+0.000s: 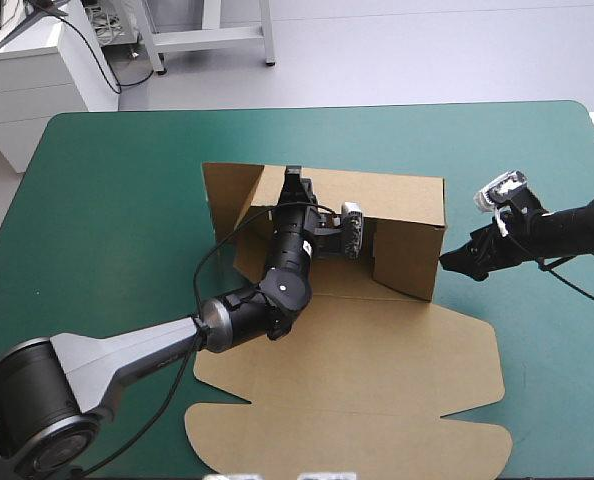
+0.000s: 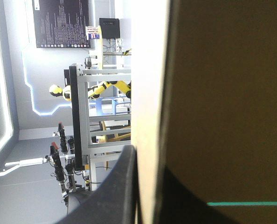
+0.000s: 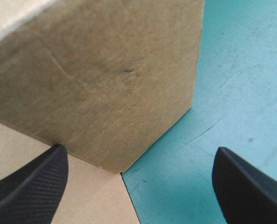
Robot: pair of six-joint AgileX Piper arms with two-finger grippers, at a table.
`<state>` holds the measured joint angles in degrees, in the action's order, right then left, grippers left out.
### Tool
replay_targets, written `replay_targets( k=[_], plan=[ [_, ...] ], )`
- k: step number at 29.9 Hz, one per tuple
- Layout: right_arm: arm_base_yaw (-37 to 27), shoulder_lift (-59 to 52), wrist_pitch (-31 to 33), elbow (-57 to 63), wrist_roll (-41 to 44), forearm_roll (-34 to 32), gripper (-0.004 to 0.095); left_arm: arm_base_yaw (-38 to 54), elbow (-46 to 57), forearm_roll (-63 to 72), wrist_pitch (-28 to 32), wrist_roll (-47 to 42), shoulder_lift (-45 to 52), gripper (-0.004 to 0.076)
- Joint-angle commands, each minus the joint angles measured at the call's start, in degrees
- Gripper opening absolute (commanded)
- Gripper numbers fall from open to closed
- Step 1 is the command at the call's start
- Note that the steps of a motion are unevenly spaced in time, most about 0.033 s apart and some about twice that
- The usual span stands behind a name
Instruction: Fold the box
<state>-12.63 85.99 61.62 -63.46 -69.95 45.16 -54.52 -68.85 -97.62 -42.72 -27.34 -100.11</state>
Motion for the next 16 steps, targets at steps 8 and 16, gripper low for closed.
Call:
replay_targets(
  k=[8, 16],
  plan=[
    [1.28, -1.78, 3.62, -1.19, 3.34, -3.73, 0.0783, -0.29, -0.91, -0.05, 1.09, -0.98, 2.04, -0.0008],
    [1.28, -1.78, -0.44, -1.19, 1.09, 3.99, 0.0783, -0.29, -0.91, -0.05, 1.72, -0.98, 2.04, -0.0008]
  ],
)
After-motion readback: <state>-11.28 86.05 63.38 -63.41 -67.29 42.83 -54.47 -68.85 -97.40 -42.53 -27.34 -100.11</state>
